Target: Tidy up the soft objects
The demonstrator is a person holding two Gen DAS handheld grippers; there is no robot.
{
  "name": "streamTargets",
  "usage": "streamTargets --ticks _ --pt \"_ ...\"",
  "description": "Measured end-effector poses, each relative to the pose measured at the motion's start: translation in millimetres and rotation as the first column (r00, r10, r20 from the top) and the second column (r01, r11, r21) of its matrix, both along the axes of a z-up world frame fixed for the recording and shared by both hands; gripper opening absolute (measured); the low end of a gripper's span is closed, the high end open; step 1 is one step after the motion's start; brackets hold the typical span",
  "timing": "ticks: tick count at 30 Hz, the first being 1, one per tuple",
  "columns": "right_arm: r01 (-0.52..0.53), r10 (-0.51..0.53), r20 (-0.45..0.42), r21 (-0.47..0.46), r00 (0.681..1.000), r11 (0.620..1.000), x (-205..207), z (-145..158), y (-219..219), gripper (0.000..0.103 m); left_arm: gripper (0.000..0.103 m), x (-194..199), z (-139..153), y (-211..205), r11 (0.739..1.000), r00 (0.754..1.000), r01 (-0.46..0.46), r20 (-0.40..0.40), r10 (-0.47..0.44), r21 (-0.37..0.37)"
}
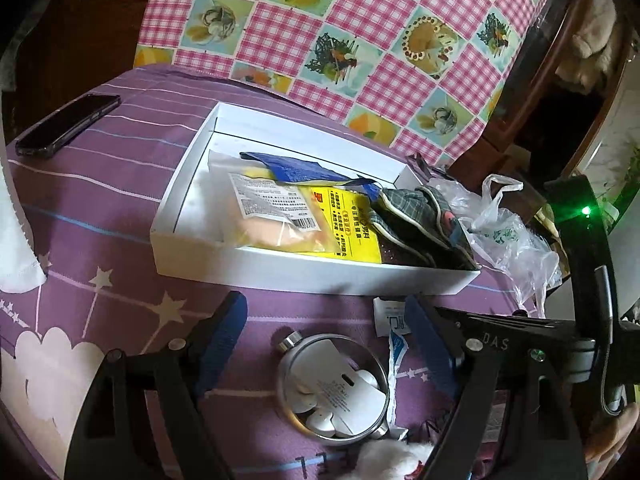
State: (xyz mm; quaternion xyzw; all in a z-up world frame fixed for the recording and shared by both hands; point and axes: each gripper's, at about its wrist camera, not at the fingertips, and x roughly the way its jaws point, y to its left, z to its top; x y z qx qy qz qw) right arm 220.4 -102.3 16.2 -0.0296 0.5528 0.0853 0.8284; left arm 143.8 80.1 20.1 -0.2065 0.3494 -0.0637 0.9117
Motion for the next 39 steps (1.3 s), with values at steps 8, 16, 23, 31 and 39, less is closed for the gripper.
streamTargets --ticks 8,16,23,31,39 --pt "0.096 -0.092 -0.066 0.057 0.994 0.994 5.0 7.9 -27.0 0.001 0.082 -0.5 0.4 -0.6 1.0 1.0 0.005 0.001 -0.005 0.0" --pt "0.11 -0.093 -0.069 0.308 0.993 0.945 8.1 16.2 -41.8 0.023 0.082 -0.3 -0.6 -0.9 1.0 1.0 0.013 0.001 -0.013 -0.007" --pt "0.027 -0.013 -0.084 0.16 0.996 0.987 23.0 6.7 -4.1 0.079 0.082 -4.0 0.3 6.3 0.998 1.0 0.004 0.026 -0.003 -0.058" --pt "-0.021 0.045 -0.139 0.171 0.989 0.985 39.2 -1.8 19.7 0.103 0.082 -3.3 -3.3 22.0 0.992 0.997 -0.074 0.005 0.075 -0.104" --pt "-0.076 0.081 -0.125 0.047 0.989 0.996 34.8 -7.4 34.8 0.103 0.08 -4.4 -10.5 21.5 0.993 0.991 -0.119 -0.069 0.117 -0.027"
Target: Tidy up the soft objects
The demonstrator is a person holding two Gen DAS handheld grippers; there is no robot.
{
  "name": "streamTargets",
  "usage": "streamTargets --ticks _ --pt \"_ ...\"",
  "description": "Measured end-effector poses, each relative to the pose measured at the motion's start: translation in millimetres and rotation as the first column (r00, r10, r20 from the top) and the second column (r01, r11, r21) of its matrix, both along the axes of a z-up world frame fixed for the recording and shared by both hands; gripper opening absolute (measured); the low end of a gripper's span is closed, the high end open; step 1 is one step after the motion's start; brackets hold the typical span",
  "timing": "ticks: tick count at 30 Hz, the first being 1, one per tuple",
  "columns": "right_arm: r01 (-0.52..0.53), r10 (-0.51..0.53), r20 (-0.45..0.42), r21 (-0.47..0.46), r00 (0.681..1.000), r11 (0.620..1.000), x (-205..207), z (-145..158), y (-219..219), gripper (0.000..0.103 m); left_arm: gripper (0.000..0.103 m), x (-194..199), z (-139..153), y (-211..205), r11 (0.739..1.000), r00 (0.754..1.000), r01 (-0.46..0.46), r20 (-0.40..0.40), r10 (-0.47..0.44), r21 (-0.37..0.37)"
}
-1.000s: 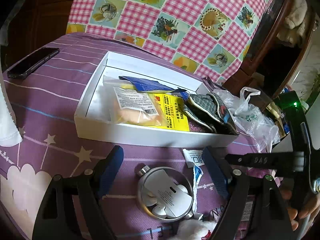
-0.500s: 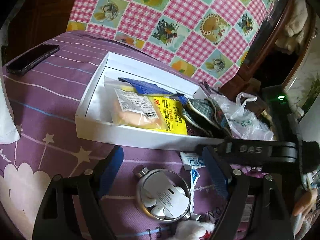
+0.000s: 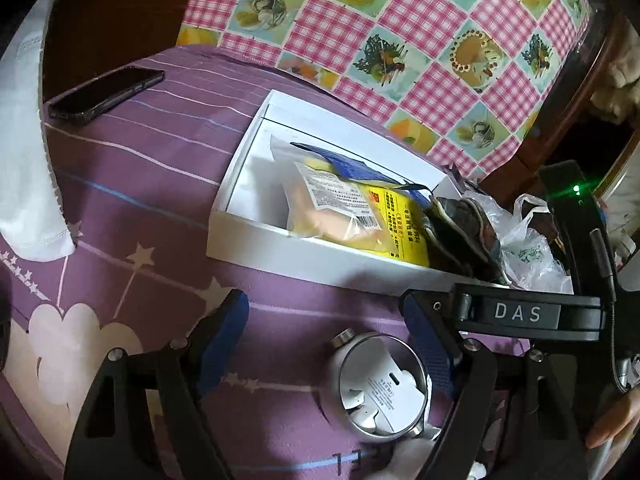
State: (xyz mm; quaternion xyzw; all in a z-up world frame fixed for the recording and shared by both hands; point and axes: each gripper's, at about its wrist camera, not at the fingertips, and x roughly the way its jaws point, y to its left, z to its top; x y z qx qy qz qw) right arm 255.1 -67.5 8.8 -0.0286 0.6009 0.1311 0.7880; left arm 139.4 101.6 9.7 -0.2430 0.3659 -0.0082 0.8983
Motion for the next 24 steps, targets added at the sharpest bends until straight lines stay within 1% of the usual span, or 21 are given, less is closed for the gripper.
streamTargets --ticks 3,6,9,10,11,12,13,14,15,16,17,20,24 --pt "0.001 -0.002 -0.002 -0.011 1.0 1.0 1.3 -1.0 0.8 0.103 0.08 1.5 -0.1 -2.0 1.0 1.0 0.0 -0.008 0.0 0.016" --pt "0.002 -0.002 0.007 -0.022 1.0 1.0 2.1 -1.9 4.7 0.099 0.081 2.8 0.0 -6.1 0.999 1.0 0.008 -0.02 -0.007 0.042" --pt "0.02 -0.018 0.027 -0.047 0.999 0.999 1.2 -0.8 5.8 0.089 0.083 5.2 0.6 -12.7 0.996 0.999 0.028 -0.038 -0.025 0.084" --pt "0.033 -0.031 0.037 -0.058 0.999 0.998 -1.6 0.6 2.7 0.075 0.084 4.8 1.0 -12.9 0.996 0.999 0.031 -0.034 -0.028 0.083" --pt "0.05 -0.045 0.057 -0.097 0.997 0.994 -3.5 1.9 0.0 0.065 0.085 3.8 0.3 -10.7 0.997 0.999 0.033 -0.026 -0.031 0.065" --pt "0.06 -0.054 0.064 -0.094 0.996 0.994 -3.9 2.3 -3.6 0.063 0.085 2.6 -0.4 -7.2 0.999 1.0 0.028 -0.015 -0.027 0.041" --pt "0.066 -0.06 0.07 -0.092 0.996 0.994 -5.5 3.0 -9.3 0.053 0.085 1.5 -0.9 -4.3 1.0 1.0 0.022 -0.004 -0.022 0.017" --pt "0.076 -0.069 0.074 -0.09 0.995 0.993 -5.7 3.1 -13.0 0.045 0.085 1.7 -0.9 -3.7 1.0 1.0 0.02 -0.001 -0.02 0.01" --pt "0.088 -0.082 0.077 -0.083 0.994 0.993 -5.8 2.9 -17.2 0.039 0.085 2.0 -0.6 -4.4 1.0 1.0 0.02 -0.002 -0.02 0.013" --pt "0.106 -0.099 0.084 -0.077 0.992 0.991 -6.1 2.6 -23.4 0.029 0.085 2.1 -0.3 -5.1 1.0 1.0 0.02 -0.004 -0.02 0.017" --pt "0.118 -0.112 0.088 -0.068 0.99 0.991 -6.1 1.9 -28.8 0.023 0.085 1.3 -0.8 -2.6 1.0 1.0 0.02 -0.003 -0.02 0.016" --pt "0.132 -0.13 0.08 -0.009 0.988 0.991 -4.2 -0.6 -43.7 0.019 0.085 1.1 -1.2 -3.2 1.0 1.0 0.017 0.002 -0.017 0.007" --pt "0.155 -0.157 0.019 0.088 0.987 0.984 -0.1 -3.8 -60.2 0.013 0.085 2.9 -0.9 -6.5 0.999 0.999 0.04 0.008 -0.04 0.001"
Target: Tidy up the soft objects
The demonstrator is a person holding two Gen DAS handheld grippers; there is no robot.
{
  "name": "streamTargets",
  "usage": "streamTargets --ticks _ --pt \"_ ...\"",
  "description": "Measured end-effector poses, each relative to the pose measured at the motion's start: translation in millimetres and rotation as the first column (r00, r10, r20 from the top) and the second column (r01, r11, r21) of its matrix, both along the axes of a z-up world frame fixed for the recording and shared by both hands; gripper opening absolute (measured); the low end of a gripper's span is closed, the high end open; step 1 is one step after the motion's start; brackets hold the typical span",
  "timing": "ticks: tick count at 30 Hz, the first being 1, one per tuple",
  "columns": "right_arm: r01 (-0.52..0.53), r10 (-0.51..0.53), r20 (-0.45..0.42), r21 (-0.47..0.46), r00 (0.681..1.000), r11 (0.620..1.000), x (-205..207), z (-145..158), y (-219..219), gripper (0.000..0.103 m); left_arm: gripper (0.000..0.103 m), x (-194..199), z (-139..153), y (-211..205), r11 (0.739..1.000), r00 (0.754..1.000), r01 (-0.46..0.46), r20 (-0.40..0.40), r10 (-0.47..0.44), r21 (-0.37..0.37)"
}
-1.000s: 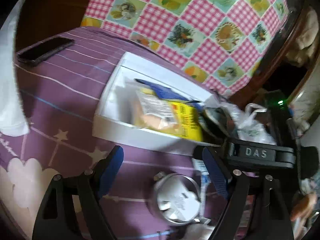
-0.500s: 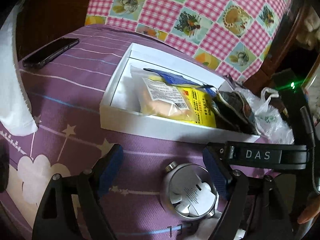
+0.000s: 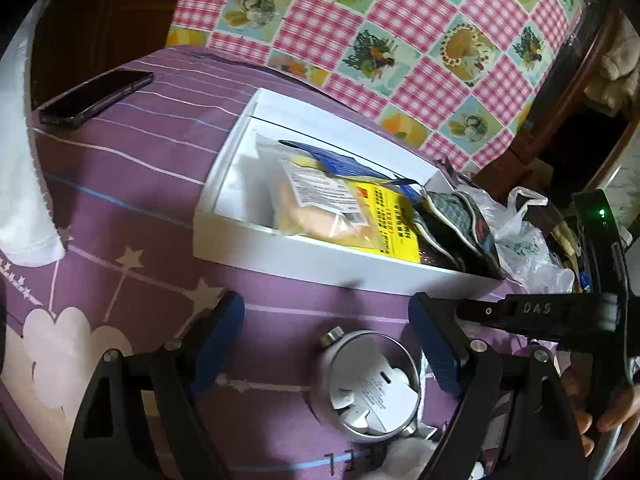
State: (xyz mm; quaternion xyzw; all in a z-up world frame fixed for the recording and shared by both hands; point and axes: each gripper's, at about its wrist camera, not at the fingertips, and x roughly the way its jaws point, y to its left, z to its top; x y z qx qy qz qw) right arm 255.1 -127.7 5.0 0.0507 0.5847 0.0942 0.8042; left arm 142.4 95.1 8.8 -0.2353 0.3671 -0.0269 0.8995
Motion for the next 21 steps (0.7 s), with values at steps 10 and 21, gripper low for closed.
streamTargets --ticks 10,21 --pt "0.027 -0.023 -0.026 0.159 0.999 0.987 -1.8 22.4 -28.7 0.009 0.085 -1.5 10.1 -24.4 0.986 0.984 0.165 0.069 -0.166 0.019" --pt "-0.019 0.011 0.035 0.231 0.999 0.973 -17.2 67.4 -32.0 0.009 0.083 10.0 35.9 -93.5 0.868 0.92 0.385 -0.06 -0.387 0.314"
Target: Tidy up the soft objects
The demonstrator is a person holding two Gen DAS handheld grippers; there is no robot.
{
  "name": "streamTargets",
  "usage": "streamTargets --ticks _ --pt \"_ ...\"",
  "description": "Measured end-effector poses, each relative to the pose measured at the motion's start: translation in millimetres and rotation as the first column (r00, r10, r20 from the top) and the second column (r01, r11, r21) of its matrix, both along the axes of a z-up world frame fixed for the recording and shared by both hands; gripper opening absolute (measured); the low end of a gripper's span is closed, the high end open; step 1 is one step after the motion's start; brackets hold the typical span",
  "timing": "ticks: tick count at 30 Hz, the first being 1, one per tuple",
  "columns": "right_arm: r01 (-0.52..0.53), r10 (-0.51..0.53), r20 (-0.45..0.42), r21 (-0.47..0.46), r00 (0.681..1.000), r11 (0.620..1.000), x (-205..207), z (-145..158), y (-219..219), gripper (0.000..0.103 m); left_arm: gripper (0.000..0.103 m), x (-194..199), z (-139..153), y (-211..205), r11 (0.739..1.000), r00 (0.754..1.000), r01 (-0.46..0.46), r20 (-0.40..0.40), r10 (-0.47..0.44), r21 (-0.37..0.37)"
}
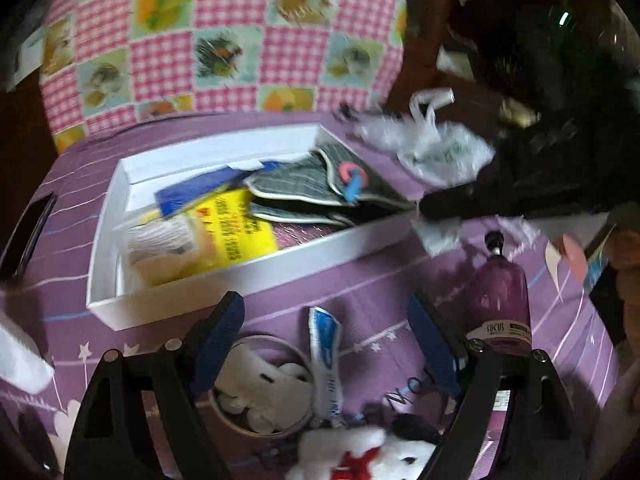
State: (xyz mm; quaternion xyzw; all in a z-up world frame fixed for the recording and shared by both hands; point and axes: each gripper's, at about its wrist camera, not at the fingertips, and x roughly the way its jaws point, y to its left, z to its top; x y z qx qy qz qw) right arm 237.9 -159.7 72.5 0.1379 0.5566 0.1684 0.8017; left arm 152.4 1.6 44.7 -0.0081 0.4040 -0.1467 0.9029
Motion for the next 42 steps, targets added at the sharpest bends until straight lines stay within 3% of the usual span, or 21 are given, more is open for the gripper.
streamTargets --ticks 3,5,8,10,13,17,19,20,21,22,28,36,42 --pt "0.018 -0.018 0.023 -0.003 1.0 1.0 -1.7 8.0 -7.2 0.009 0.081 12.8 -5.3 -14.6 0.992 0.996 -0.002 -0.089 0.014 0.13" --pt "0.024 -0.024 0.023 -0.006 0.999 1.0 -0.6 7.8 -9.7 0.009 0.081 16.9 -11.8 -27.0 0.977 0.991 0.048 -0.131 -0.021 0.209" --pt "0.023 -0.023 0.011 -0.005 1.0 1.0 2.2 4.3 -10.6 0.009 0.072 13.9 -21.9 -40.3 0.946 0.988 0.112 -0.14 -0.072 0.304" --pt "0.017 -0.017 0.001 -0.011 1.0 1.0 4.0 0.7 -9.9 0.009 0.073 15.3 -27.2 -42.5 0.928 0.986 0.123 -0.149 -0.074 0.351" --pt "0.019 -0.019 -0.011 -0.018 1.0 1.0 6.7 -3.8 -9.9 0.009 0.071 16.4 -26.5 -35.5 0.94 0.985 0.121 -0.155 -0.074 0.318" --pt "0.015 -0.016 -0.028 -0.021 0.999 1.0 8.6 -9.1 -8.9 0.009 0.069 17.2 -25.0 -29.5 0.933 0.983 0.111 -0.175 -0.053 0.344" --pt "0.013 -0.014 -0.031 -0.02 0.999 1.0 8.4 -9.8 -8.5 0.009 0.047 17.9 -24.4 -25.7 0.933 0.984 0.099 -0.174 -0.039 0.346" --pt "0.012 -0.013 -0.032 -0.019 0.999 1.0 8.2 -9.8 -8.3 0.009 0.022 19.8 -24.3 -24.0 0.931 0.983 0.088 -0.18 -0.025 0.354" --pt "0.012 -0.012 -0.032 -0.018 0.999 1.0 8.1 -9.7 -8.3 0.009 0.009 19.5 -24.9 -22.3 0.932 0.981 0.083 -0.192 -0.015 0.352" --pt "0.011 -0.011 -0.033 -0.018 0.999 1.0 8.0 -9.6 -8.1 0.009 0.005 17.8 -24.9 -21.6 0.94 0.979 0.089 -0.204 -0.02 0.331" --pt "0.009 -0.01 -0.041 -0.023 0.999 1.0 8.8 -12.6 -7.2 0.009 0.001 14.7 -21.0 -23.6 0.942 0.98 0.109 -0.191 -0.049 0.317" --pt "-0.014 0.014 -0.059 -0.002 0.998 1.0 8.4 -16.1 -1.6 0.009 0.001 19.3 3.1 5.2 0.988 0.987 0.002 -0.16 0.023 0.153" --pt "-0.024 0.024 -0.045 -0.003 0.999 1.0 4.7 -11.9 3.5 0.009 0.0 19.9 15.6 17.7 0.996 0.991 -0.034 -0.128 0.043 0.077"
